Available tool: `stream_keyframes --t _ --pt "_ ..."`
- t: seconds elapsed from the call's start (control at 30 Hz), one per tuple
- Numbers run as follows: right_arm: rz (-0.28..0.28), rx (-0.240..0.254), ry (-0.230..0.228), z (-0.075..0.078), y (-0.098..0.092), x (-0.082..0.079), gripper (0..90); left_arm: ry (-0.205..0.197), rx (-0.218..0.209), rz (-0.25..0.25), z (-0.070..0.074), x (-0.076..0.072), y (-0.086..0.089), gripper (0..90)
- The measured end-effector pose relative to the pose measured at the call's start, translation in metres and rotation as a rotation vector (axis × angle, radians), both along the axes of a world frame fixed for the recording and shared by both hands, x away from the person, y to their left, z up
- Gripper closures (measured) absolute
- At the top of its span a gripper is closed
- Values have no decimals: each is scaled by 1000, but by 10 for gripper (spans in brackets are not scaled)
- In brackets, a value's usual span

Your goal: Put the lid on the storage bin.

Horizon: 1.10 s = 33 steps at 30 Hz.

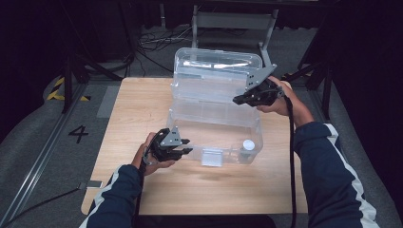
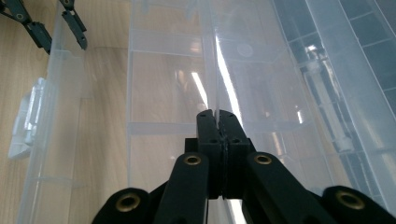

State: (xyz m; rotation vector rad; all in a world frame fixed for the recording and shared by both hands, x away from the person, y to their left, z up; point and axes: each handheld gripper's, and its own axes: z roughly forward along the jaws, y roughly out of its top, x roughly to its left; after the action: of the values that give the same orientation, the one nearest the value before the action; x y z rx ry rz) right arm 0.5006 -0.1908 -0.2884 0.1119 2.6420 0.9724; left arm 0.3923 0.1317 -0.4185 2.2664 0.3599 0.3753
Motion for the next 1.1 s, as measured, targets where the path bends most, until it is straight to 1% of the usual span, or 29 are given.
stream_keyframes --t 0.43,0.93,1.1 --pt "-3 0 -33 -3 -1 -15 897 -5 -1 -3 0 0 0 663" --pt "5 5 -33 -5 -1 -26 896 -9 -7 -3 -1 0 0 658" --pt "2 8 -35 -6 -2 -28 894 -17 -10 -5 -2 -1 0 654"
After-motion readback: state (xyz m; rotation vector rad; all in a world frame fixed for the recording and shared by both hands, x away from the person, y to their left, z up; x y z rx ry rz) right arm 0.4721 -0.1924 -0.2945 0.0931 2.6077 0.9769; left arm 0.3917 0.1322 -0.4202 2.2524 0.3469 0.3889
